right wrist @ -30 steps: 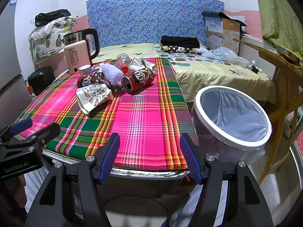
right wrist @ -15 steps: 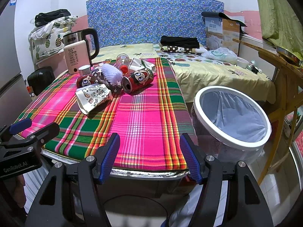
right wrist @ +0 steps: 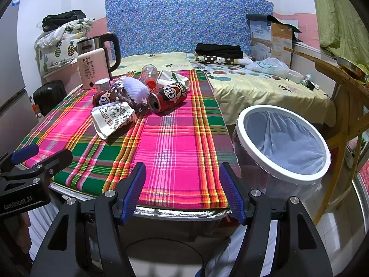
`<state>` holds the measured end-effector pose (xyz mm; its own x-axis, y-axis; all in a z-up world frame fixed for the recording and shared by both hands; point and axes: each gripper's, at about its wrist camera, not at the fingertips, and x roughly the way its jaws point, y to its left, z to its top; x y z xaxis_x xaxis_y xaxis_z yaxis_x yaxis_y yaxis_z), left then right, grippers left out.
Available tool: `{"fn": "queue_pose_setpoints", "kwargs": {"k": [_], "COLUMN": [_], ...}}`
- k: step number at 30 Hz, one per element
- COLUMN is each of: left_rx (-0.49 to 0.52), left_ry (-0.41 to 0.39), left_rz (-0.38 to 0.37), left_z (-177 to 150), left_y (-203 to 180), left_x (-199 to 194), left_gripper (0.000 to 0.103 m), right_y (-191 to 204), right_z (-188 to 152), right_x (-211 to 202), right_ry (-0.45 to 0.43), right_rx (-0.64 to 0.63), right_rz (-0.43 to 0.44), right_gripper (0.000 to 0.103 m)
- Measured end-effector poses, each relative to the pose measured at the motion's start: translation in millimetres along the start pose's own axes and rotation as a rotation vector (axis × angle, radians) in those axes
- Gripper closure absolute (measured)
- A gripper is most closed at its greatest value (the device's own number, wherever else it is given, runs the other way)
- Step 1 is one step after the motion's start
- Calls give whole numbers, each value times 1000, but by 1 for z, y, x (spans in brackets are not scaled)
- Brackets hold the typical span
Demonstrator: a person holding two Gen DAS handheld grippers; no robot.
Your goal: Collect trash
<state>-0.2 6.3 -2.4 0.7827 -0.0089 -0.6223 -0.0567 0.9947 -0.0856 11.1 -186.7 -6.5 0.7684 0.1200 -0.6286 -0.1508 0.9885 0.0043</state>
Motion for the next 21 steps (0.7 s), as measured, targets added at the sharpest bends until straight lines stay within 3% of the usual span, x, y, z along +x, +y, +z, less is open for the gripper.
{"fn": "queue_pose_setpoints", "kwargs": {"k": [5,11,14,21], "left_rx": [5,68,85,57], "left_ry": [12,2,17,65], "left_rz": [-18,17,22,6], "left_z": [6,15,22,40], "left_y": [0,-4,-4,7], "left_x": [11,26,39,71], "left_gripper": [0,1,11,17], "right_y": [-2,-3,-3,-2], "right_z": [3,11,16,28], "right_x": [5,16,24,40], "right_ry": [4,12,22,44], "right_rx": [0,-9,-14,-28], "right_rz": [-8,-6,8,39], "right_gripper": [36,36,36,36]}}
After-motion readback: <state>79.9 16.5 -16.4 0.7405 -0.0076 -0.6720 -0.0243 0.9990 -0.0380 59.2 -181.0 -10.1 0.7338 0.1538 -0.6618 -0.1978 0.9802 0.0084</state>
